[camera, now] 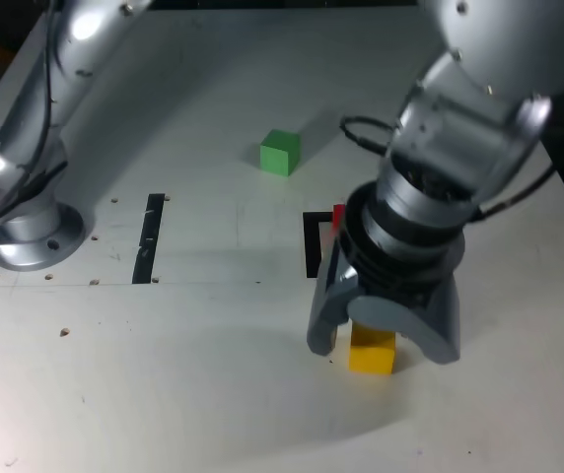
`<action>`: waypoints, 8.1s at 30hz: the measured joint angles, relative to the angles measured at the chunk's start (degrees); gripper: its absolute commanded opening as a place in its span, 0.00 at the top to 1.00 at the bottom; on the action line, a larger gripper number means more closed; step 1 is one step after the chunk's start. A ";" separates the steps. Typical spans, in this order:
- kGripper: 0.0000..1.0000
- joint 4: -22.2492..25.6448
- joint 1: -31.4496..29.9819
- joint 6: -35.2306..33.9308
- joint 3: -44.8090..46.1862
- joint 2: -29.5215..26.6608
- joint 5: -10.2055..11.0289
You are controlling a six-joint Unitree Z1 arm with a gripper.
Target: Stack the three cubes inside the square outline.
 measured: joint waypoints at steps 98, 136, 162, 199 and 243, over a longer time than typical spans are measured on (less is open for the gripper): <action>0.86 -14.99 23.80 22.72 24.30 -13.11 0.49; 0.00 -16.83 23.84 20.86 24.47 -13.20 2.85; 0.00 -16.91 33.36 32.55 42.36 -38.50 12.82; 0.17 -36.49 41.56 44.84 49.18 -22.68 16.64; 0.81 -33.62 41.68 44.02 48.48 -28.08 12.58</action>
